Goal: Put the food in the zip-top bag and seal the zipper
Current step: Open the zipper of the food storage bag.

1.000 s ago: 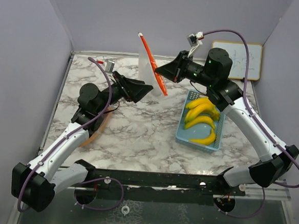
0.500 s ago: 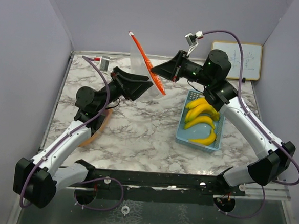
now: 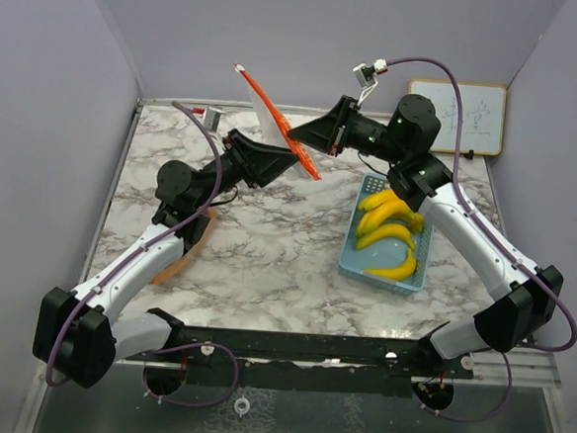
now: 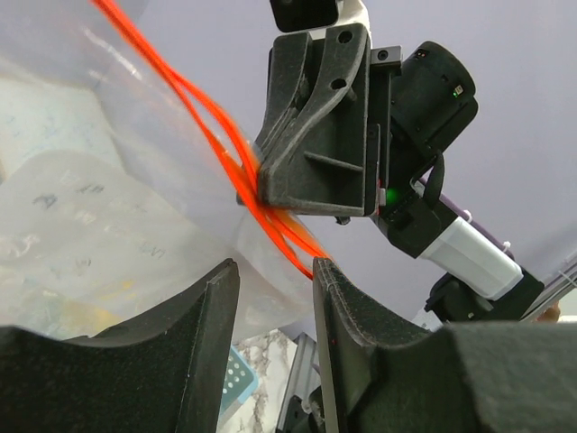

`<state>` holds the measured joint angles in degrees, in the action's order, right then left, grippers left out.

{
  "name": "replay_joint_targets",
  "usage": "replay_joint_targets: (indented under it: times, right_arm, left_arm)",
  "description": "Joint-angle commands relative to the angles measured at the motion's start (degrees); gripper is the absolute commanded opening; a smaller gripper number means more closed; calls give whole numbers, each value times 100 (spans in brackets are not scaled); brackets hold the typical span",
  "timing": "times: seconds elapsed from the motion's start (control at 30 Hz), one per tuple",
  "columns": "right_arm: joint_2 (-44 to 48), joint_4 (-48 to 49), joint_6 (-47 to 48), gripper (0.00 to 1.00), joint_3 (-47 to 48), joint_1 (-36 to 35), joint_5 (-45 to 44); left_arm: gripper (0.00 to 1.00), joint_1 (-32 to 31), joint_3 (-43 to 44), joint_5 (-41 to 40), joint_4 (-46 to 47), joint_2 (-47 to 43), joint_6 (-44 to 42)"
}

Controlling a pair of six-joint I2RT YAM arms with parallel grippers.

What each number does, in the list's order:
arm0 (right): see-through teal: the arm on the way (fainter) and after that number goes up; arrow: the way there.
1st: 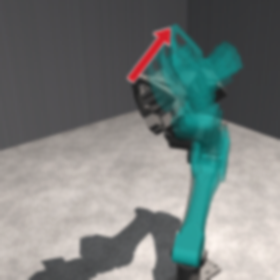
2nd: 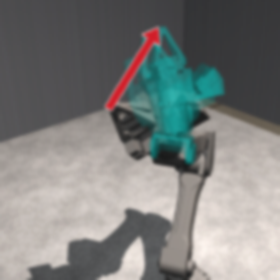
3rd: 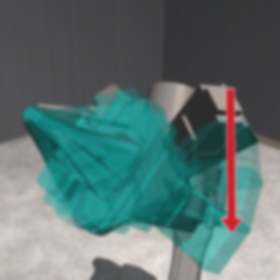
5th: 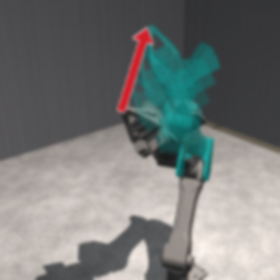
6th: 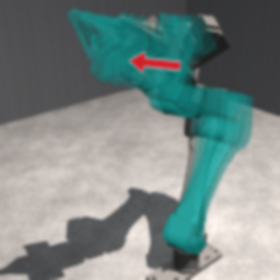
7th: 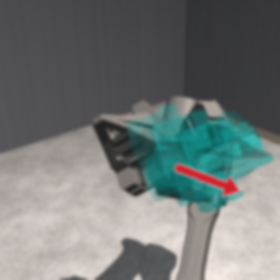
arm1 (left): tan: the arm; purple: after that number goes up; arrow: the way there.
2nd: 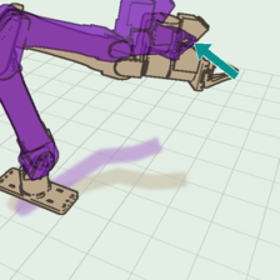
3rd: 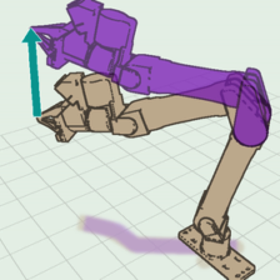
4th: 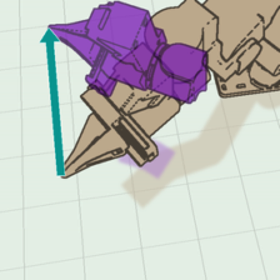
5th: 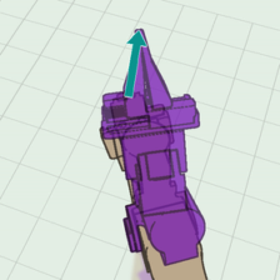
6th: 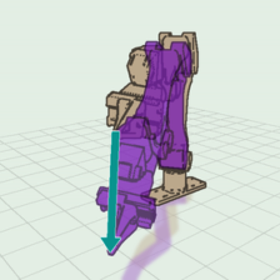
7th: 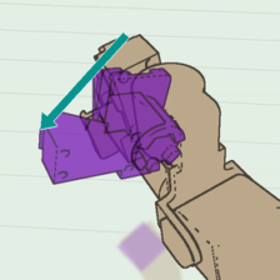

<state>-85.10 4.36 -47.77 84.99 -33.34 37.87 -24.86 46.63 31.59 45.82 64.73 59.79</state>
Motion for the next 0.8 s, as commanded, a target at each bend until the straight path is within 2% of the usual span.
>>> replay_joint_targets:
  times: [0.0,0.27,0.4,0.47,0.5,0.53,0.6,0.77]
  right_arm:
    - [-81,29,137,2,79,3,166]
    - [-9,-67,215,2,47,5,120]
    - [-3,24,127,2,60,3,148]
    - [-23,58,65,2,74,3,223]
    - [-8,87,30,2,52,3,229]
    - [12,101,2,2,27,3,224]
    - [58,44,35,2,1,3,142]
    - [158,-406,239,2,98,12,-356]
  left_arm:
    - [42,-35,332,202,263,103,117]
    - [41,-38,417,188,25,312,92]
    - [48,-40,363,169,24,342,90]
    - [47,-40,327,141,49,368,92]
    - [43,-39,322,149,99,396,93]
    - [33,-37,328,164,179,426,118]
    - [2,-38,314,173,326,475,207]
    - [0,-36,150,172,417,373,297]
